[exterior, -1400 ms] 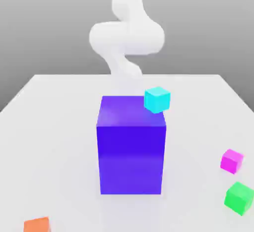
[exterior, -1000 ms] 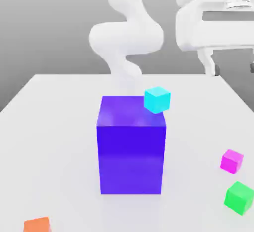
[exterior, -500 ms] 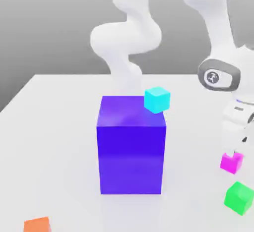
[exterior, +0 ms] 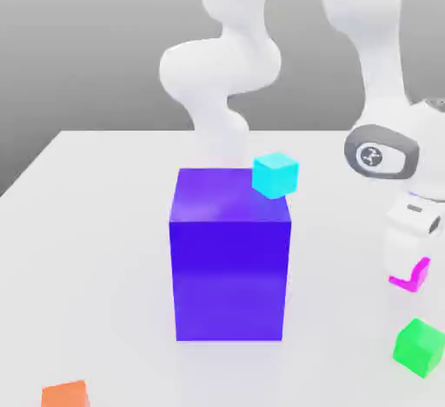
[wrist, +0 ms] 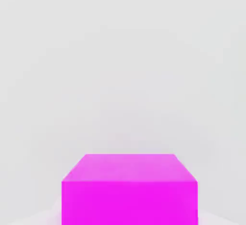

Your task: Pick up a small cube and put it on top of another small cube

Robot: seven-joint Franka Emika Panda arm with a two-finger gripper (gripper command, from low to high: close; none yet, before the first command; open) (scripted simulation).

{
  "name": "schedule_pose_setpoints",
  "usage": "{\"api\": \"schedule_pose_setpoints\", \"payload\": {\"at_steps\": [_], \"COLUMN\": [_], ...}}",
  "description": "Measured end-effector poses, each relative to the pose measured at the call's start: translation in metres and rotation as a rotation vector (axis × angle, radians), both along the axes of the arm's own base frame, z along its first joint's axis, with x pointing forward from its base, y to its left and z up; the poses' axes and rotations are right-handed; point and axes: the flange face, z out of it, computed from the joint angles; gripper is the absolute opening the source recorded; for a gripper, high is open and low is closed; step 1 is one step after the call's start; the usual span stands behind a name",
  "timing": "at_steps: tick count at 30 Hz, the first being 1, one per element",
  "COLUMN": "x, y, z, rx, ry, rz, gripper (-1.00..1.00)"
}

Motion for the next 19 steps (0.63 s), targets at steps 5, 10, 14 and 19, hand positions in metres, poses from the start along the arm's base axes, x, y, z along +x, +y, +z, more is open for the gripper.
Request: {"api": "schedule_pose_setpoints", "payload": {"at_steps": [5, 10, 14, 19], "x": [0.055, 0.119, 0.142, 0.142], "y": [-0.006, -0.024, -0.033, -0.034], "z": [0.025, 0.049, 0.024, -0.001], "rx": [-0.001, 0.0, 0.001, 0.0], "ry": [0.001, 0.001, 0.0, 0.0], "rz": [-0.149, -0.325, -0.383, -0.385], "gripper": [-1.0, -1.0, -1.0, 1.0]}}
